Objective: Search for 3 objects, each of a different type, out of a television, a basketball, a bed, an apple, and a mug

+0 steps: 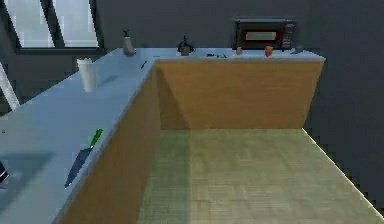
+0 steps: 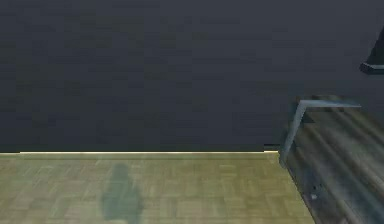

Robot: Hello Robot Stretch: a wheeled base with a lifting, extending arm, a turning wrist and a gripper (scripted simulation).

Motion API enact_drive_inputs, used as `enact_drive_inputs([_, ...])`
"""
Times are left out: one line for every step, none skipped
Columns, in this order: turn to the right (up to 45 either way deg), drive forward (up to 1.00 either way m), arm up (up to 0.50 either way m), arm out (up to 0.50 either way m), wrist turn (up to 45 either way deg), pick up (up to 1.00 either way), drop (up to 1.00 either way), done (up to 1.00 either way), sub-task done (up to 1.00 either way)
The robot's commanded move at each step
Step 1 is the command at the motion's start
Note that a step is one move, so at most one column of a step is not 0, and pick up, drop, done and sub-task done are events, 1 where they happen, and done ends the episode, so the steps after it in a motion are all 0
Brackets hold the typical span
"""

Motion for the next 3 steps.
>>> enact_drive_inputs([0.0, 1.0, 0.0, 0.0, 0.0, 0.0, 0.0, 0.0, 0.0])
enact_drive_inputs([0.0, 0.6, 0.0, 0.0, 0.0, 0.0, 0.0, 0.0, 0.0])
enact_drive_inputs([0.0, 0.0, 0.0, 0.0, 0.0, 0.0, 0.0, 0.0, 1.0])
